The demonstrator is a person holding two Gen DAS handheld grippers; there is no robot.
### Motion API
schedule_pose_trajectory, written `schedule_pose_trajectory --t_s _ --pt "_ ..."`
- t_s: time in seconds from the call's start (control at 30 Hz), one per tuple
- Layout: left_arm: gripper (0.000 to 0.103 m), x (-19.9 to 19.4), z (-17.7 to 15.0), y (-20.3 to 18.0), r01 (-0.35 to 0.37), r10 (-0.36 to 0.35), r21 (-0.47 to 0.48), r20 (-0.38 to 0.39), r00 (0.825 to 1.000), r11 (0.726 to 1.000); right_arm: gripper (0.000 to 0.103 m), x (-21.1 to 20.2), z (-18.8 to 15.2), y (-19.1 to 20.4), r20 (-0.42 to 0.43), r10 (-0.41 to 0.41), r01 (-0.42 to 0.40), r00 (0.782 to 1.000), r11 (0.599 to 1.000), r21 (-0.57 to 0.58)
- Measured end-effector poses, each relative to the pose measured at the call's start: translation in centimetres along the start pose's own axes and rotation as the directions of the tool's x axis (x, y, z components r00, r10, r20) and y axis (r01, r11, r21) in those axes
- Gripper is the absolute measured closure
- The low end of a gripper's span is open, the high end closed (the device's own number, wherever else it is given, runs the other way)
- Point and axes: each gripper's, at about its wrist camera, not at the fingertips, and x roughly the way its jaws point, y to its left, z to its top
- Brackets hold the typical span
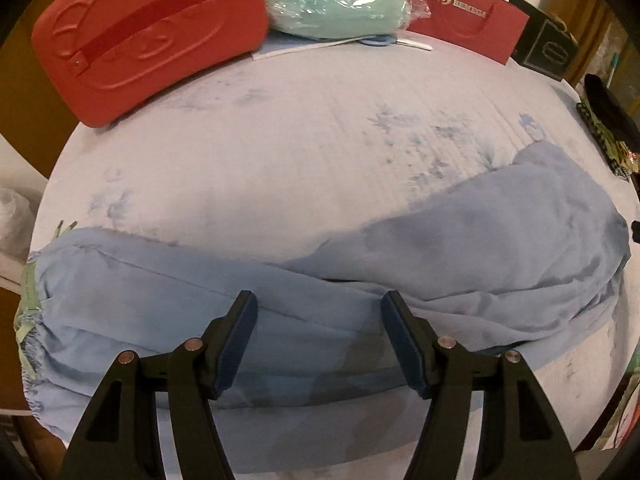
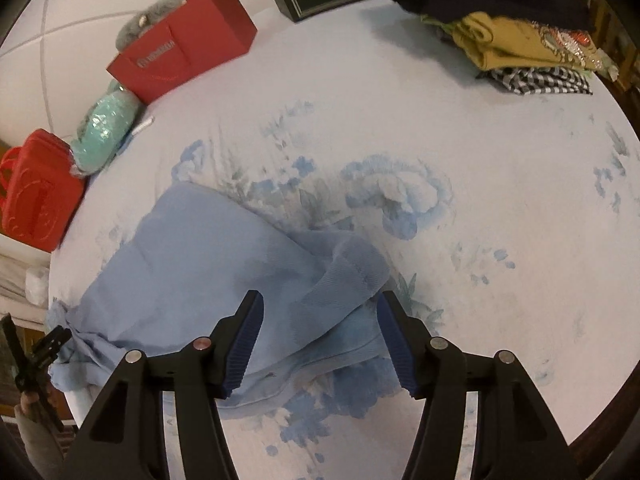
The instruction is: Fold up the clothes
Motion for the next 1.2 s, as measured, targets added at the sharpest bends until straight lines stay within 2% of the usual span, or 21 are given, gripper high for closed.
schedule_pose_trajectory --t_s 0.37,0.4,0.43,0.47,0.5,0.57,0.7,0.8,0.87,0.93,0.97,1.0,1.03,1.07,1.1,1.13,1.17,1.2 --pt "0.039 2.3 0.2 -1.2 -0.021 0.021 0.004 -0.059 0.998 1.0 0.047 2.4 0.5 -0.1 -0.042 0.018 -0.016 0.999 0.999 0.034" --pt "0.045 2.4 0.1 -1.1 -0.028 0.028 0.006 -0.06 0.998 1.0 0.047 2.6 0.5 0.0 -0.045 0.012 -0.011 0.999 1.0 0.027" --pt "0.076 2.5 0.1 -1.1 -0.037 0.038 0.011 -0.061 0.997 0.999 0.047 2.7 0.5 0.1 -0.047 0.007 -0.006 0.999 1.0 0.019" --pt "0.094 2.5 0.2 -1.0 -0.043 0.044 0.011 -0.062 0.997 0.999 0.05 2.9 0.5 0.3 -0.05 -0.003 0.003 0.999 1.0 0.004" --pt "0.094 2.2 0.4 -0.8 -0.037 0.037 -0.002 -0.06 0.998 0.999 0.07 3.0 0.5 0.9 -0.048 -0.031 0.029 0.998 0.999 -0.04" --pt "0.097 1.0 1.1 -0.4 -0.022 0.022 -0.018 -0.019 1.0 1.0 0.092 2.7 0.7 1.8 -0.022 -0.065 0.063 0.998 0.994 -0.084" --pt "0.098 -2.5 4.2 0.6 -0.05 0.052 -0.02 0.101 0.994 0.999 0.096 -1.1 2.9 2.8 0.142 -0.015 0.024 0.99 0.998 -0.062" --pt "0.098 -3.9 8.0 2.1 -0.108 0.112 -0.029 0.171 0.979 0.994 0.1 -4.6 5.8 3.9 0.27 0.008 0.009 0.963 0.998 -0.06" --pt "0.099 -3.6 10.7 3.0 -0.147 0.153 -0.043 0.191 0.97 0.988 0.101 -6.4 8.0 4.6 0.337 0.01 0.01 0.942 0.998 -0.06" --pt "0.099 -2.7 13.7 3.8 -0.189 0.197 -0.056 0.201 0.96 0.98 0.101 -7.1 11.0 5.6 0.372 0.015 0.012 0.928 0.997 -0.07" --pt "0.099 -2.3 14.9 4.1 -0.2 0.209 -0.063 0.202 0.957 0.978 0.101 -6.9 12.4 6.2 0.371 0.011 0.019 0.928 0.997 -0.079" --pt "0.099 -2.0 15.9 4.3 -0.203 0.213 -0.069 0.202 0.956 0.977 0.101 -6.6 13.8 6.8 0.369 0.007 0.026 0.929 0.996 -0.086" --pt "0.099 -1.9 16.3 4.4 -0.176 0.188 -0.074 0.199 0.962 0.982 0.1 -6.1 14.7 7.1 0.357 0.003 0.029 0.934 0.996 -0.083" --pt "0.098 -2.0 16.3 4.4 -0.148 0.16 -0.075 0.202 0.966 0.986 0.097 -5.6 15.2 7.4 0.34 -0.002 0.031 0.94 0.996 -0.079" --pt "0.096 -2.0 16.0 4.2 -0.121 0.132 -0.066 0.204 0.97 0.991 0.088 -5.0 15.3 7.6 0.31 0.008 0.02 0.951 0.996 -0.086" --pt "0.081 -1.9 15.5 4.1 -0.096 0.106 -0.057 0.204 0.973 0.994 0.076 -4.5 15.0 7.7 0.287 0.02 0.007 0.958 0.996 -0.093" --pt "0.058 -1.8 14.8 4.0 -0.082 0.091 -0.052 0.196 0.976 0.995 0.047 -3.9 14.5 7.7 0.263 0.02 0.006 0.965 0.995 -0.098" --pt "0.049 -1.6 14.1 4.0 -0.068 0.076 -0.047 0.188 0.979 0.997 0.037 -3.0 13.5 7.6 0.233 0.014 0.011 0.972 0.994 -0.108"
